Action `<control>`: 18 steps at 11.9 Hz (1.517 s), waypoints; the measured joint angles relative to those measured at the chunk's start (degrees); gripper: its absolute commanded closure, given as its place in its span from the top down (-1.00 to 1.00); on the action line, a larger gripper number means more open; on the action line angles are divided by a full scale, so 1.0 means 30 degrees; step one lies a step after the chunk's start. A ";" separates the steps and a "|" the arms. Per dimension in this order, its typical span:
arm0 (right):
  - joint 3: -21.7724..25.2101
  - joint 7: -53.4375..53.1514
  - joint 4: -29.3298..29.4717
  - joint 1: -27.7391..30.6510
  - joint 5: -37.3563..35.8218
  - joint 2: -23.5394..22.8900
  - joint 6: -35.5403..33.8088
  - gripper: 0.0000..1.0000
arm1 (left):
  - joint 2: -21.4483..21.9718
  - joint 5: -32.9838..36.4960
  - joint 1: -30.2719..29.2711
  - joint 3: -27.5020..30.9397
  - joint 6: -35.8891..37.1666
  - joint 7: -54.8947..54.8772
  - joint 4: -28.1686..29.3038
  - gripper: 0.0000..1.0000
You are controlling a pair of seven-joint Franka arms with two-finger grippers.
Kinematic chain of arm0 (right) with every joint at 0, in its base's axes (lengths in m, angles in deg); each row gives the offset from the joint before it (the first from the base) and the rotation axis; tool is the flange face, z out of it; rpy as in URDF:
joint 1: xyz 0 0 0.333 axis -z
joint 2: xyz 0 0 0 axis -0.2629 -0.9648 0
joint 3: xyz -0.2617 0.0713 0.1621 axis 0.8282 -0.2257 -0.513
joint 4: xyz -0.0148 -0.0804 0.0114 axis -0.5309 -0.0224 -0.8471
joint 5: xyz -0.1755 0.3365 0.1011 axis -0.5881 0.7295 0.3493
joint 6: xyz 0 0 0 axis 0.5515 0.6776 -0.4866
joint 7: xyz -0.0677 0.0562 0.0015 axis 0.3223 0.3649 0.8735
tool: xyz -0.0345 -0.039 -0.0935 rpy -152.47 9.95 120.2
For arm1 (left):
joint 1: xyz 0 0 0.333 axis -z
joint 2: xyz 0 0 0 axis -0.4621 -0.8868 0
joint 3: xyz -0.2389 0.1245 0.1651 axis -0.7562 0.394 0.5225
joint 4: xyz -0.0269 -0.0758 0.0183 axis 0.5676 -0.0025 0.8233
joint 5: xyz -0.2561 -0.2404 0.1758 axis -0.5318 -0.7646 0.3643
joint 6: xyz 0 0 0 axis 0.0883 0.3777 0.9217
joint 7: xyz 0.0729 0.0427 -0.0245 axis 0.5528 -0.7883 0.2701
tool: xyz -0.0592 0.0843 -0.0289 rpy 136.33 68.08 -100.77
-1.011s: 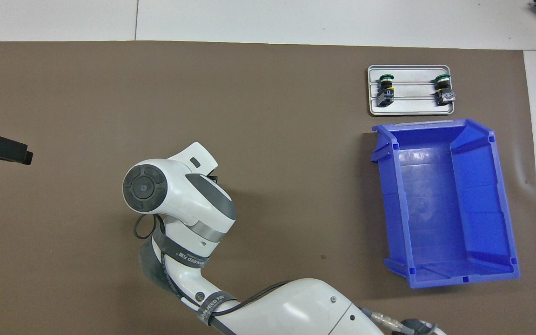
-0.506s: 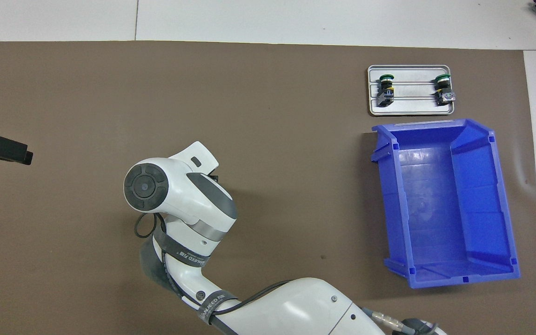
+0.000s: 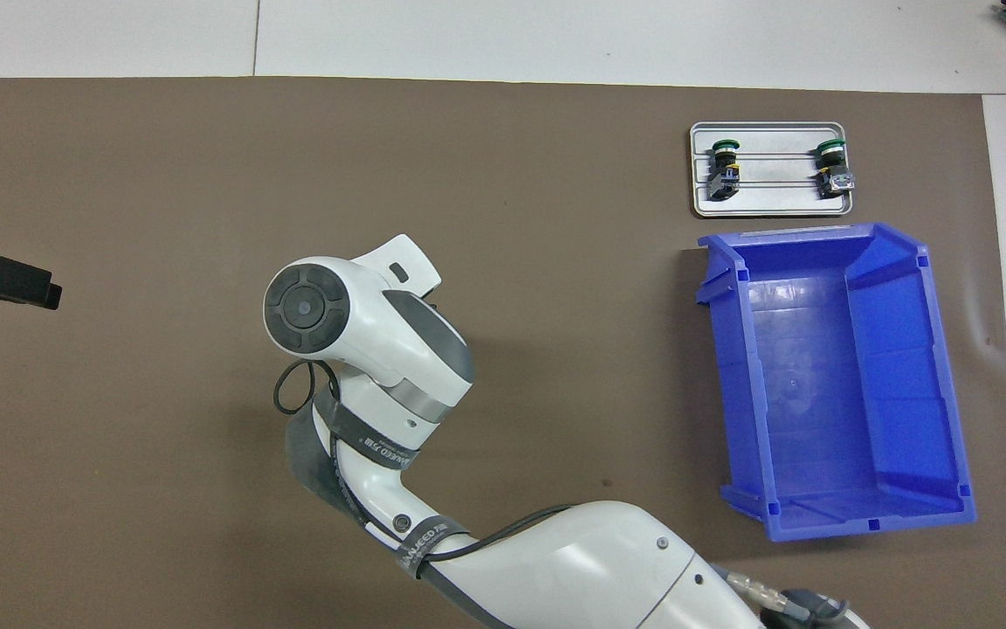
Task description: Place and press button with both arms
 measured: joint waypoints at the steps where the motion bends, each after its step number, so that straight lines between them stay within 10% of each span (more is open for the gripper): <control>1: 0.0012 0.0667 0.0106 0.0614 0.0005 0.0527 -0.0538 -1.00 | 0.0000 0.0000 0.0000 0.0000 0.0000 0.0000 0.0000 1.00; 11: -0.0019 1.1525 -0.0962 0.9076 0.1146 0.6154 -0.6131 -1.00 | 0.0000 0.0000 0.0000 0.0000 0.0000 0.0002 0.0000 1.00; 18: -0.0038 1.4752 -1.3689 1.3419 0.2490 1.3617 -0.0545 -1.00 | 0.0000 0.0000 0.0000 0.0000 0.0000 0.0003 0.0000 1.00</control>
